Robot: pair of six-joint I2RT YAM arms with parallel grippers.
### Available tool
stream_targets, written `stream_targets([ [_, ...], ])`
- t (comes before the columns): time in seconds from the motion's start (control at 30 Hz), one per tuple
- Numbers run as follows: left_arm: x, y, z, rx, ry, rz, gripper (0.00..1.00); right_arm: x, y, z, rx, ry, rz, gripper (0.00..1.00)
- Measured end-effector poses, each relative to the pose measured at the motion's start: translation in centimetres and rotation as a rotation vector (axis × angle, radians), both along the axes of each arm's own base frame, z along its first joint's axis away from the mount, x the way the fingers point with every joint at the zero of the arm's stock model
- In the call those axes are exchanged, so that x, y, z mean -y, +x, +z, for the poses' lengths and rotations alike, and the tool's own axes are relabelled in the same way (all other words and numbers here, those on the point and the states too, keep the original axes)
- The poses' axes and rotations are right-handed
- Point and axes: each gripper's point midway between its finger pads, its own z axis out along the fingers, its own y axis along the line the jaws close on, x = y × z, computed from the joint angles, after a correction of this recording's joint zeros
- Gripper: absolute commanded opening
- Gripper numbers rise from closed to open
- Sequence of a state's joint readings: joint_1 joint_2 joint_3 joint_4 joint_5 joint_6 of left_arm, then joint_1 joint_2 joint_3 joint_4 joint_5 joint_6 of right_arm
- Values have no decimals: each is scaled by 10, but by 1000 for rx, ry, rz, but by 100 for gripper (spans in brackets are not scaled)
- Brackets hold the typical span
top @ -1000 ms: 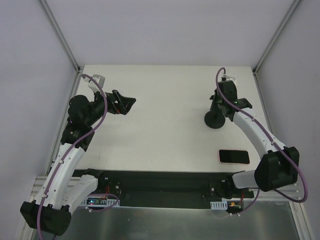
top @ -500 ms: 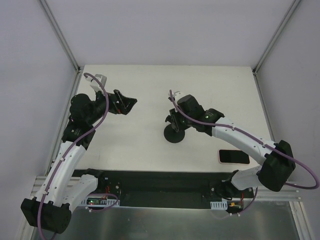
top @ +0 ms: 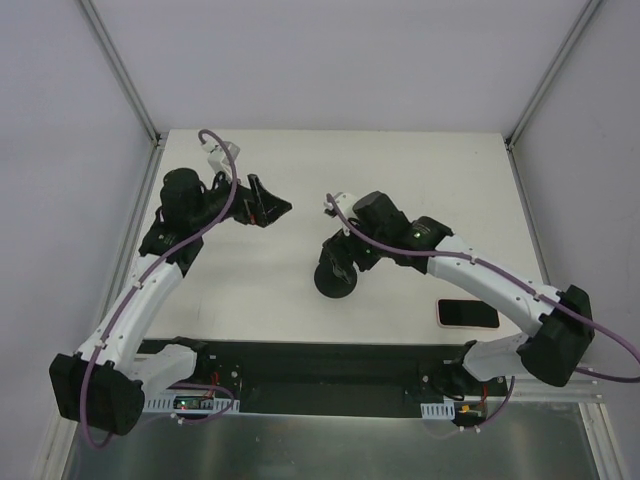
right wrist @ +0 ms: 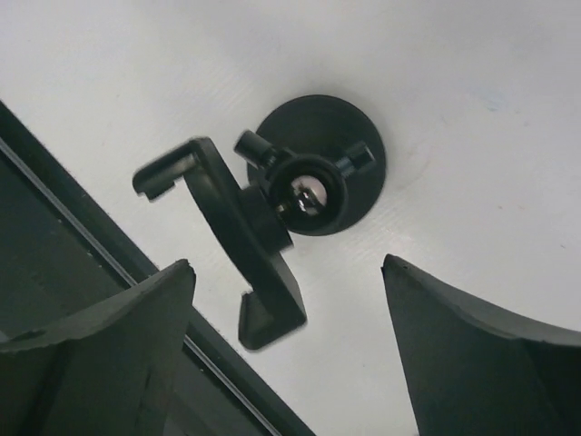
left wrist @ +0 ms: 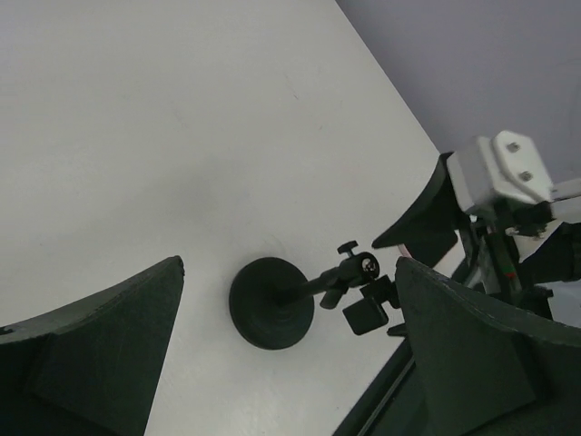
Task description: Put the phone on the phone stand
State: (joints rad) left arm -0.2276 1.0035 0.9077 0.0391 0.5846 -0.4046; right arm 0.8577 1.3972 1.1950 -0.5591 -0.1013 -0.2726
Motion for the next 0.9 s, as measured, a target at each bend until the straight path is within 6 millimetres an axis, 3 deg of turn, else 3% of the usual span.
stream_targets([
  [0.13, 27, 1, -16, -128, -10, -142, 87, 16, -4, 22, 24, 79, -146, 96],
  [0.23, 48, 4, -30, -245, -29, -257, 87, 23, -21, 31, 6, 232, -223, 97],
  [0.37, 72, -15, -59, -415, -41, -387, 88, 22, -41, 16, -77, 385, -287, 95],
  [0.5, 89, -42, -62, -467, -27, -479, 89, 5, -47, 2, -194, 504, -336, 98],
  [0.63, 95, -50, -57, -458, -14, -515, 91, -11, -40, 11, -281, 664, -423, 96],
  [0.8, 93, -50, -58, -451, 7, -511, 91, -20, -11, 14, -417, 847, -590, 98],
  [0.83, 92, -50, -59, -455, 10, -509, 91, -21, -8, 11, -438, 858, -612, 97],
  [0.9, 91, -50, -59, -456, 17, -506, 91, -26, -3, 8, -486, 877, -650, 84],
])
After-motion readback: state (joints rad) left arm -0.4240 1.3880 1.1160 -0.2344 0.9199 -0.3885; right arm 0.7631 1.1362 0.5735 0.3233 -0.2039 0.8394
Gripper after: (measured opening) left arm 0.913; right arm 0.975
